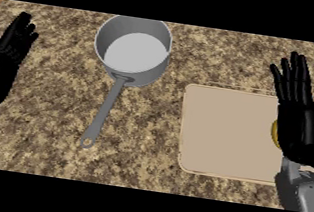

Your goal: Pick the lemon from the tray and place it in the pot

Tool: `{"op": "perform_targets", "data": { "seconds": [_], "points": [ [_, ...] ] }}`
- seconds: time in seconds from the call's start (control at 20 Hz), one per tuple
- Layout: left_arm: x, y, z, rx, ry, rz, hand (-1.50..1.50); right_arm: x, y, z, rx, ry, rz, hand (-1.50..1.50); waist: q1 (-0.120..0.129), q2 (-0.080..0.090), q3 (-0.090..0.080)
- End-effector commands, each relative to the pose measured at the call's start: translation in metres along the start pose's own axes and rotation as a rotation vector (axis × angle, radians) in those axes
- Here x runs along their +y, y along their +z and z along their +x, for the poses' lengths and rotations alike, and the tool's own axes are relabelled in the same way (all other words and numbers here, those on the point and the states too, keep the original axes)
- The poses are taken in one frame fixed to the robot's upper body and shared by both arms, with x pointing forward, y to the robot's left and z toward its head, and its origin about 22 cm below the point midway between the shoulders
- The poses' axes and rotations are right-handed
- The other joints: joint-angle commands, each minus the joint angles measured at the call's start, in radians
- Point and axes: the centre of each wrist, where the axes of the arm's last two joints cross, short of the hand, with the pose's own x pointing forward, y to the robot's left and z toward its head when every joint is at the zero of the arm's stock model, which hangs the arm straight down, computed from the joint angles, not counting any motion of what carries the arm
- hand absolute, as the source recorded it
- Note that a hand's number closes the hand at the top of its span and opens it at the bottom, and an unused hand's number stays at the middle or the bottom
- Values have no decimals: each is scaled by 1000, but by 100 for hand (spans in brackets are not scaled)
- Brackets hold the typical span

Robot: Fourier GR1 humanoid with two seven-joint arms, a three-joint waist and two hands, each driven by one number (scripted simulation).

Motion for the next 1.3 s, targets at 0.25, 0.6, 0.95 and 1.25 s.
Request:
{"op": "perform_targets", "data": {
  "seconds": [0.25,0.6,0.95,1.25],
  "points": [
    [-50,55,-80,339,74,-254,0,-71,44,-35,256,490,216,150,-27,8,9],
    [-73,66,-91,412,144,-307,0,-54,53,-32,-419,636,-243,-150,-29,-4,17],
    [-88,67,-99,398,137,-334,0,-74,104,17,-223,733,-151,-150,-11,-9,12],
    [-73,61,-109,405,128,-333,0,-46,108,54,47,710,-149,-150,-6,-7,10]
  ]
}}
